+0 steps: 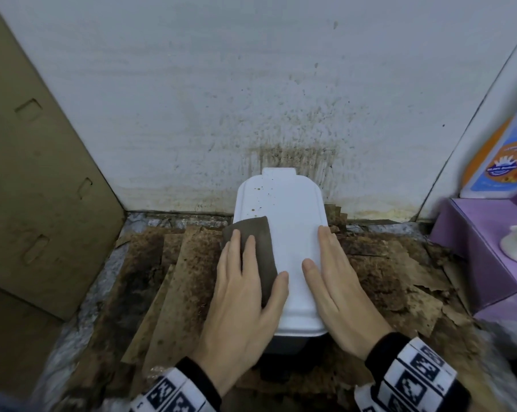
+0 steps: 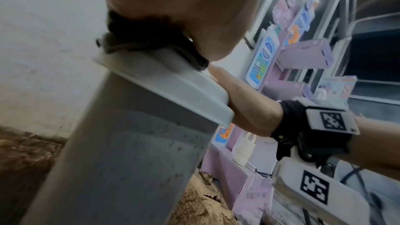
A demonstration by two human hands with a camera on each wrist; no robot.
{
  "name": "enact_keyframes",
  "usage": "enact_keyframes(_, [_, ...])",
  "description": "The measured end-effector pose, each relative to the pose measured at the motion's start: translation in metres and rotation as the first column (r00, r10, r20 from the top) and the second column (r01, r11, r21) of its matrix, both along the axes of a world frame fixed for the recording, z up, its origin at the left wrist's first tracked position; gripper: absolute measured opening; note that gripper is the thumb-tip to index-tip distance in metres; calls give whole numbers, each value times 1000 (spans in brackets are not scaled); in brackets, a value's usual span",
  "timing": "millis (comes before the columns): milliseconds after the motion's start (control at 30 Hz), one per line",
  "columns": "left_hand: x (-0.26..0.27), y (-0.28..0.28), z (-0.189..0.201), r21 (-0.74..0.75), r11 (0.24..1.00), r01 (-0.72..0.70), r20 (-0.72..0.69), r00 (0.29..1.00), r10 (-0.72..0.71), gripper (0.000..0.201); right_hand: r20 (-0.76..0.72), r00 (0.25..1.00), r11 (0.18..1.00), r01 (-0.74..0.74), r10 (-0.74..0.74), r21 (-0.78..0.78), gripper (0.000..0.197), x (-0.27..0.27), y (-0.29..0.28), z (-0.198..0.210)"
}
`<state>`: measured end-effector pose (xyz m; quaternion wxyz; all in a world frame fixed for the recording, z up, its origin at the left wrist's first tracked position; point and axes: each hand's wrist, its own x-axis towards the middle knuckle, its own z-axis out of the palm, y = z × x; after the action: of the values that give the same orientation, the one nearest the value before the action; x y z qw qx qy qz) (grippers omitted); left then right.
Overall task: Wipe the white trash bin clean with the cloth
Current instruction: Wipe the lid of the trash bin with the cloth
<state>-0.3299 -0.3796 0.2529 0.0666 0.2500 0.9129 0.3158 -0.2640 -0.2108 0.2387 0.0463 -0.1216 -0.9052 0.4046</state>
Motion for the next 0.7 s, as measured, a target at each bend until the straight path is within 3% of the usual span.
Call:
enact_keyframes(200, [-10, -13, 0, 257, 966, 26, 52, 998, -40, 62, -5, 1000, 1000, 7, -7, -4, 64, -1, -3, 2])
enact_keyframes(267, [-18, -15, -2, 270, 962, 27, 36, 999, -38, 52, -3, 1000, 1000, 8, -8, 0, 65, -1, -3, 1])
enact_keyframes(467, [-23, -9, -6, 54, 992, 118, -70, 991, -114, 58, -6, 1000, 1000, 6, -6, -11, 66, -1, -3, 2])
enact_keyframes(567, [-21, -7, -6, -116, 990, 84, -189, 976, -105, 66, -10, 1000, 1000, 8, -8, -10, 65, -1, -3, 2])
enact_keyframes(700, [-23, -8, -4, -98, 994, 49, -239, 968, -72, 62, -12, 1000, 1000, 7, -7, -8, 65, -1, -3, 3])
